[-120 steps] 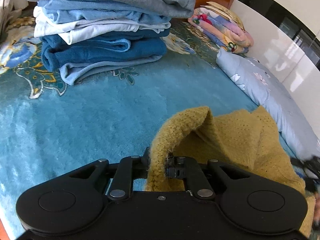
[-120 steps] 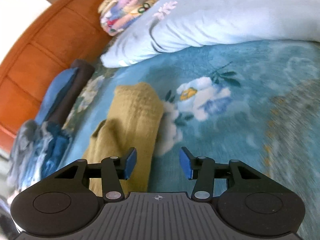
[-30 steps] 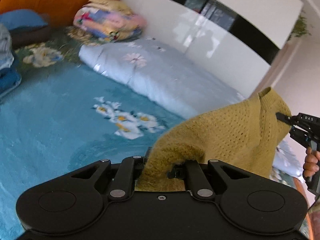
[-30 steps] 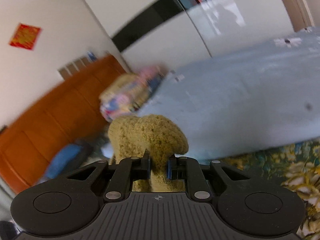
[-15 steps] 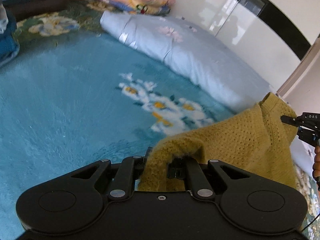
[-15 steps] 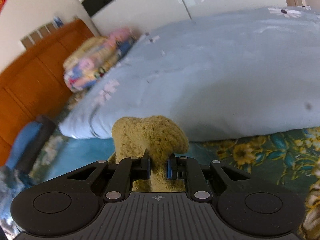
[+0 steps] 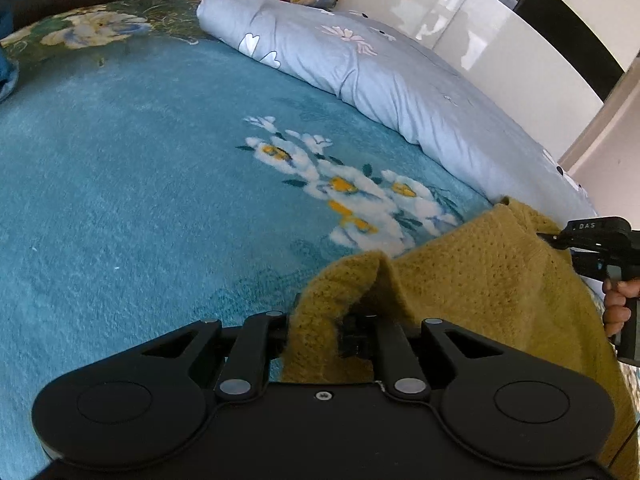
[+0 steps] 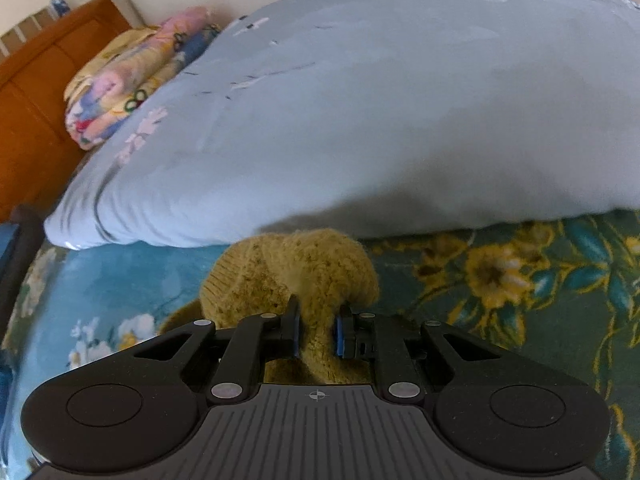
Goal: Fold clothes
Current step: 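Lower the held sweater onto the blanket with both grippers, then open the left gripper to release the sweater while the right gripper holds its edge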
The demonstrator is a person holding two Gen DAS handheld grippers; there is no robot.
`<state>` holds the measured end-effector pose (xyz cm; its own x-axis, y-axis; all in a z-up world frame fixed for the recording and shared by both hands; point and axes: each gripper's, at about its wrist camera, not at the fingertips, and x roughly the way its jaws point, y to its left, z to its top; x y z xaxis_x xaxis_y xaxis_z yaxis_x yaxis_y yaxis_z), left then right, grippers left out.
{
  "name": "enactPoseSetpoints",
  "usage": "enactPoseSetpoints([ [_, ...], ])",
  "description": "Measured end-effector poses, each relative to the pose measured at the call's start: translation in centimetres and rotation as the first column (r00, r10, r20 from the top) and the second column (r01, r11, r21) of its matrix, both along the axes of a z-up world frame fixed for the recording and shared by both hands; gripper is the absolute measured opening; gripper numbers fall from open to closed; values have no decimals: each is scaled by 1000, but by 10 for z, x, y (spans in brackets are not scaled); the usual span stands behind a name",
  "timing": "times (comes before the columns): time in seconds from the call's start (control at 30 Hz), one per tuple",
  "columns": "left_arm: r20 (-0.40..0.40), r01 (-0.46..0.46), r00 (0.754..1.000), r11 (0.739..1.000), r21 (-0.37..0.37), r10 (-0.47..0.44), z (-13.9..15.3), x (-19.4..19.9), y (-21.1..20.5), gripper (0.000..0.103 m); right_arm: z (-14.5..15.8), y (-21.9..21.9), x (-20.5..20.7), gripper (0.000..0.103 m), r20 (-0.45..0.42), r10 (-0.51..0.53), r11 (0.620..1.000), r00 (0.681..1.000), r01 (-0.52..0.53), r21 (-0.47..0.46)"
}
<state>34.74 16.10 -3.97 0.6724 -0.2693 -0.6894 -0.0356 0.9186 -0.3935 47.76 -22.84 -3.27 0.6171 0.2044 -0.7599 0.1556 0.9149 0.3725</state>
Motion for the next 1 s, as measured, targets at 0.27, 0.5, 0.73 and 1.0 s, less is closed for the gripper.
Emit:
enactPoseSetpoints([
  [0.27, 22, 8, 1000, 999, 43, -9, 19, -10, -5, 24, 18, 5, -9, 31, 8, 25, 997, 1000, -25, -68],
  [0.5, 113, -47, 993, 988, 149, 30, 59, -52, -6, 47, 70, 9, -46, 47, 115, 83, 991, 990, -70, -114],
  [0.73, 110, -168, 981, 985, 46, 162, 63, -115, -1, 54, 102, 41, -100, 64, 245, 246, 952, 938, -187, -241],
  [1.0, 59, -182, 981, 983, -30, 183, 50, -158, -17, 55, 70, 86, -111, 63, 124, 370, 925, 921, -354, -135],
])
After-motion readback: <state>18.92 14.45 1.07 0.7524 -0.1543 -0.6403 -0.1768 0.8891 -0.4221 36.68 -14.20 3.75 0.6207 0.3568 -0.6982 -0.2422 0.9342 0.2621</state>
